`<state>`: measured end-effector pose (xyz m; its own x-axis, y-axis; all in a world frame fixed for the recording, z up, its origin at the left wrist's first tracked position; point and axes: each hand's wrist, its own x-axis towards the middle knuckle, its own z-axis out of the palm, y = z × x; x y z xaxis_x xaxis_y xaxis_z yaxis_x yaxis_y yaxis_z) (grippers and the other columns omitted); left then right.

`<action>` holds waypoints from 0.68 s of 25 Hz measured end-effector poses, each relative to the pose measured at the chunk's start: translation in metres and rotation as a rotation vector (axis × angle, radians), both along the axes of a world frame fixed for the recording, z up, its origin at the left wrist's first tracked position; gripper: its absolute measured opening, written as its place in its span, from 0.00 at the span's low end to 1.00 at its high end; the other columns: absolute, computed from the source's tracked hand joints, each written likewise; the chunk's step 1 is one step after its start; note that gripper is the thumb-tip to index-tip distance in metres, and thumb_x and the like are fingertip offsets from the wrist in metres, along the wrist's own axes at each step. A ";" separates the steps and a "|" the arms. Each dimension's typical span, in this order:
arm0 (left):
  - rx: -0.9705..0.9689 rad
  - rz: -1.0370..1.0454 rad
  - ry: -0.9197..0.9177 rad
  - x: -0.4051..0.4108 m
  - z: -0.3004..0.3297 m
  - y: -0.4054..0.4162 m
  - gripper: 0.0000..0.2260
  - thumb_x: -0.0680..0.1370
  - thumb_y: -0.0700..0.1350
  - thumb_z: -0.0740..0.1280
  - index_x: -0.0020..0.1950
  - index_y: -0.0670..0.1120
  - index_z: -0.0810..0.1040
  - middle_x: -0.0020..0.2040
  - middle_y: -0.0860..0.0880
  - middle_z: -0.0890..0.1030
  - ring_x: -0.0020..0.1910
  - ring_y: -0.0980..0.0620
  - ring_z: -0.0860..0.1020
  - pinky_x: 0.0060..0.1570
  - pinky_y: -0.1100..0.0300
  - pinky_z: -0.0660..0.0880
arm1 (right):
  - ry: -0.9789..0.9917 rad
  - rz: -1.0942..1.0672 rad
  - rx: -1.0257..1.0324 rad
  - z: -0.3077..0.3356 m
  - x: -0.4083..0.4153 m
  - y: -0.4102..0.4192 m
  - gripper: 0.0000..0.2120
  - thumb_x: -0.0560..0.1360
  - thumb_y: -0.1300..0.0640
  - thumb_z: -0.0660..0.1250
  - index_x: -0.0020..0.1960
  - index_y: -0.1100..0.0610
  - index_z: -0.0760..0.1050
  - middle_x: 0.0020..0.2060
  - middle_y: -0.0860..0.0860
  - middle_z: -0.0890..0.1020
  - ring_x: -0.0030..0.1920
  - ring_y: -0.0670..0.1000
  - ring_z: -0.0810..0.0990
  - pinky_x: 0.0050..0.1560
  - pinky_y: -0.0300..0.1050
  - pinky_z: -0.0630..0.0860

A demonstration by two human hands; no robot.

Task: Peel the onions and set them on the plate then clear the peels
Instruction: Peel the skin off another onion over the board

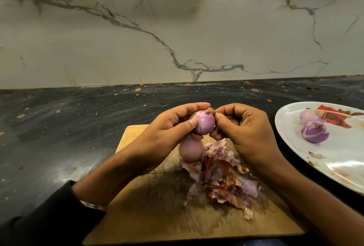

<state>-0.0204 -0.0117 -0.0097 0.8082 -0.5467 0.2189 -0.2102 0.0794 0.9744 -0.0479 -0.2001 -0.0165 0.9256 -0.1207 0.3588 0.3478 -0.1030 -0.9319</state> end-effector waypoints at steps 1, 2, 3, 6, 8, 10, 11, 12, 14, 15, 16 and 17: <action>-0.016 0.003 0.013 -0.001 0.001 -0.001 0.17 0.79 0.44 0.62 0.68 0.49 0.75 0.63 0.47 0.81 0.64 0.38 0.76 0.62 0.49 0.77 | 0.019 0.012 0.015 0.001 0.000 0.000 0.03 0.78 0.62 0.69 0.50 0.61 0.81 0.34 0.55 0.84 0.32 0.49 0.82 0.34 0.39 0.79; -0.031 0.007 0.017 -0.001 0.001 -0.002 0.18 0.78 0.44 0.62 0.68 0.49 0.75 0.62 0.48 0.81 0.63 0.40 0.78 0.60 0.51 0.78 | 0.033 0.022 0.021 0.002 -0.001 0.001 0.05 0.79 0.62 0.68 0.52 0.62 0.81 0.35 0.55 0.84 0.33 0.48 0.82 0.35 0.38 0.79; -0.039 0.014 0.017 -0.002 0.002 -0.003 0.18 0.77 0.44 0.64 0.68 0.49 0.75 0.61 0.49 0.82 0.61 0.43 0.80 0.58 0.54 0.79 | 0.046 0.036 0.026 0.003 -0.002 0.003 0.06 0.79 0.60 0.68 0.53 0.61 0.81 0.37 0.55 0.85 0.34 0.47 0.83 0.35 0.38 0.80; -0.055 0.042 0.028 -0.002 0.002 -0.002 0.19 0.74 0.41 0.68 0.65 0.49 0.76 0.58 0.51 0.83 0.56 0.47 0.82 0.53 0.58 0.80 | 0.105 0.110 0.037 0.003 -0.003 0.006 0.12 0.74 0.54 0.70 0.54 0.59 0.81 0.42 0.55 0.86 0.38 0.49 0.85 0.36 0.39 0.81; -0.074 0.045 0.046 -0.002 0.001 -0.002 0.20 0.73 0.39 0.69 0.64 0.48 0.76 0.59 0.51 0.83 0.54 0.47 0.83 0.52 0.60 0.80 | 0.134 0.121 0.065 0.003 -0.002 0.004 0.12 0.72 0.54 0.71 0.53 0.59 0.82 0.41 0.55 0.86 0.38 0.50 0.85 0.36 0.39 0.81; -0.085 0.039 0.060 -0.001 0.001 -0.002 0.20 0.73 0.39 0.70 0.65 0.47 0.77 0.60 0.49 0.82 0.53 0.49 0.83 0.52 0.60 0.79 | 0.134 0.097 0.090 0.003 0.000 0.001 0.07 0.75 0.57 0.70 0.50 0.59 0.83 0.37 0.57 0.86 0.35 0.50 0.84 0.36 0.40 0.80; -0.088 0.041 0.062 -0.001 0.001 -0.002 0.20 0.73 0.39 0.70 0.65 0.47 0.77 0.61 0.48 0.82 0.53 0.50 0.82 0.52 0.60 0.79 | 0.119 0.081 0.088 0.003 0.000 0.001 0.06 0.76 0.58 0.70 0.49 0.60 0.83 0.36 0.57 0.86 0.34 0.49 0.83 0.35 0.39 0.79; -0.092 0.046 0.064 -0.001 0.001 -0.002 0.20 0.73 0.39 0.70 0.65 0.47 0.77 0.61 0.47 0.81 0.53 0.50 0.82 0.52 0.60 0.79 | 0.096 0.064 0.079 0.003 -0.001 0.002 0.06 0.76 0.59 0.70 0.49 0.61 0.83 0.35 0.57 0.86 0.33 0.49 0.83 0.35 0.38 0.79; -0.100 0.054 0.072 -0.001 0.000 -0.002 0.20 0.73 0.39 0.69 0.65 0.46 0.77 0.61 0.46 0.81 0.55 0.49 0.82 0.53 0.59 0.79 | 0.044 0.021 0.053 0.002 -0.002 0.004 0.05 0.77 0.60 0.70 0.49 0.61 0.83 0.34 0.56 0.85 0.32 0.49 0.84 0.35 0.38 0.79; -0.101 0.054 0.074 -0.001 0.000 -0.002 0.20 0.73 0.38 0.69 0.65 0.46 0.77 0.61 0.45 0.81 0.56 0.49 0.82 0.53 0.59 0.79 | 0.027 0.001 0.047 0.002 -0.003 0.005 0.04 0.77 0.60 0.70 0.48 0.61 0.83 0.34 0.56 0.85 0.32 0.49 0.84 0.35 0.38 0.80; -0.103 0.053 0.078 -0.001 0.000 -0.002 0.20 0.73 0.38 0.69 0.66 0.46 0.77 0.61 0.45 0.81 0.57 0.48 0.82 0.54 0.59 0.79 | 0.022 -0.013 0.048 0.002 -0.003 0.006 0.04 0.77 0.60 0.70 0.48 0.60 0.83 0.34 0.55 0.85 0.32 0.49 0.84 0.35 0.38 0.80; -0.108 0.049 0.085 -0.001 0.000 -0.002 0.20 0.73 0.38 0.69 0.66 0.46 0.76 0.61 0.44 0.81 0.58 0.48 0.81 0.54 0.59 0.79 | 0.030 -0.020 0.055 0.002 -0.003 0.005 0.04 0.77 0.60 0.70 0.48 0.60 0.82 0.34 0.55 0.85 0.32 0.49 0.84 0.35 0.38 0.80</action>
<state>-0.0216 -0.0135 -0.0092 0.8516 -0.4829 0.2040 -0.1333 0.1769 0.9752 -0.0507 -0.1946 -0.0146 0.9330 -0.1585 0.3231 0.3179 -0.0579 -0.9463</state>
